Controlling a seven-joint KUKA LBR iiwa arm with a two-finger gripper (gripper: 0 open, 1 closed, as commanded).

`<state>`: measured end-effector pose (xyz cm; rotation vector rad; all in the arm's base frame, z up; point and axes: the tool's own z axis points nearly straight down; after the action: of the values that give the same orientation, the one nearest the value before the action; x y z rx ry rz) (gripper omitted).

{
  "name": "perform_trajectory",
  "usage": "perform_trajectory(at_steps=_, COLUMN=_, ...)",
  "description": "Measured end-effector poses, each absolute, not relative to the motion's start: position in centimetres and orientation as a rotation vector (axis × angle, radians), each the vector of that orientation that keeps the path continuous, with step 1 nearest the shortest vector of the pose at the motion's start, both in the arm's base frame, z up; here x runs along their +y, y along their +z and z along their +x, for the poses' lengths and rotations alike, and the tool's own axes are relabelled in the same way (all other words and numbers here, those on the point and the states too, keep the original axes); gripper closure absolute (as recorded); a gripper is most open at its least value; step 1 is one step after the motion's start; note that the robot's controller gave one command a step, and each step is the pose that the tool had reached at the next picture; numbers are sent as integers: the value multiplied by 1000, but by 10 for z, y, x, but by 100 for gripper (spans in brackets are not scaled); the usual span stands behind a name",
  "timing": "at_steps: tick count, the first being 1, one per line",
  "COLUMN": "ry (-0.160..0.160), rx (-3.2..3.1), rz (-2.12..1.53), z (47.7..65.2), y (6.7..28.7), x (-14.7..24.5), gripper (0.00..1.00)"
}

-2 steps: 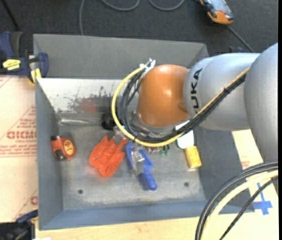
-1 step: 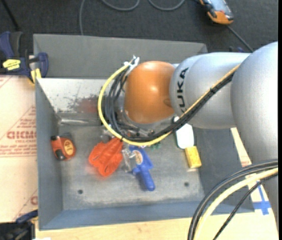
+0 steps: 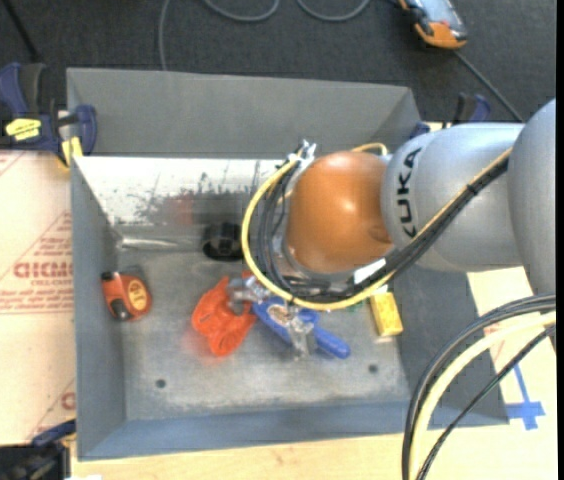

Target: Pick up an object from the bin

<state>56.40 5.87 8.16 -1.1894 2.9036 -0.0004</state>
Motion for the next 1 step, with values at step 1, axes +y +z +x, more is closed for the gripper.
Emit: perform_trajectory(at_steps=1, ry=2, rx=2891, rz=-1204, z=607, y=74, x=121, gripper=100)
